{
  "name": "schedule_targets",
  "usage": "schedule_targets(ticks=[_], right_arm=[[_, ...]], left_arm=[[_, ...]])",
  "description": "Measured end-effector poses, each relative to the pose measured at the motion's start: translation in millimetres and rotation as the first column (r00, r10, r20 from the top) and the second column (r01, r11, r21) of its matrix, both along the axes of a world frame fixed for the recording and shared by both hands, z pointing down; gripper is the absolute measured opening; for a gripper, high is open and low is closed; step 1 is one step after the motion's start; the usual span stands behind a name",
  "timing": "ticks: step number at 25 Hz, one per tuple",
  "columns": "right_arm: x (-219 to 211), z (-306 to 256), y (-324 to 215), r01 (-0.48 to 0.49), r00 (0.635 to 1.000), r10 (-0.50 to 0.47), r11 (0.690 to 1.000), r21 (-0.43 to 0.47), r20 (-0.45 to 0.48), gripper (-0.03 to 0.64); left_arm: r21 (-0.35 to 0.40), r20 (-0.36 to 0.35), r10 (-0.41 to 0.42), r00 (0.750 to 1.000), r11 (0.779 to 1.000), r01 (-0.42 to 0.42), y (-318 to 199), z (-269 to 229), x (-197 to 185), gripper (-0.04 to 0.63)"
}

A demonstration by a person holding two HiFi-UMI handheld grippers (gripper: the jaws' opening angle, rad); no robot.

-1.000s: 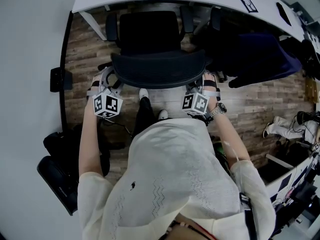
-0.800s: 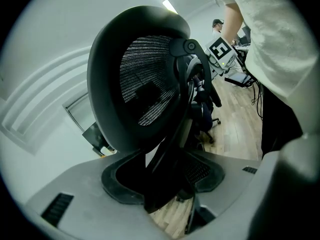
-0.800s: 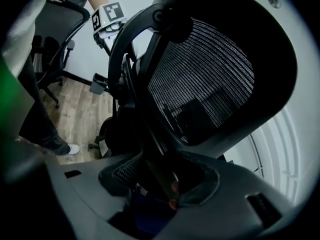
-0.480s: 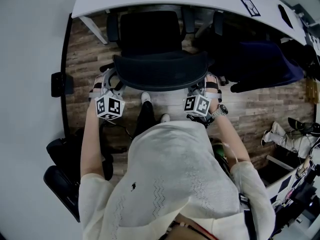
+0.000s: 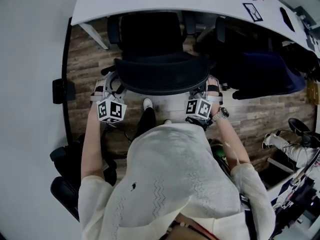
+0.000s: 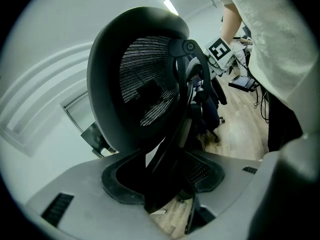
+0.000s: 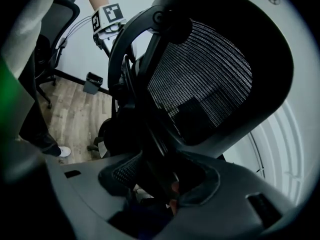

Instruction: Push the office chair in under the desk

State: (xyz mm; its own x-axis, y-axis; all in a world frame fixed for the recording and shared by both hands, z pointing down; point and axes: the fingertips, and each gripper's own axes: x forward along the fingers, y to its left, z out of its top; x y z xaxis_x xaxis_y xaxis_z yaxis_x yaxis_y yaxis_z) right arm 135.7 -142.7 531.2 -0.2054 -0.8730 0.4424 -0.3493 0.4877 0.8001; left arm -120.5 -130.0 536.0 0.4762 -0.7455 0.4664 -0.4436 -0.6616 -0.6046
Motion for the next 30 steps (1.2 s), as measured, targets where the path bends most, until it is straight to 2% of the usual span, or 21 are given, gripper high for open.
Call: schedule_targets(ticks=[30], right_arm=[[-19,-4,-104,-0.074,0.997,0.074,0.997,-0.006,-0.001,0.207]], left_arm=[[0.038,0.005,0.053,0.999,0.998,-0.053,-110,-4,-17,0.219]])
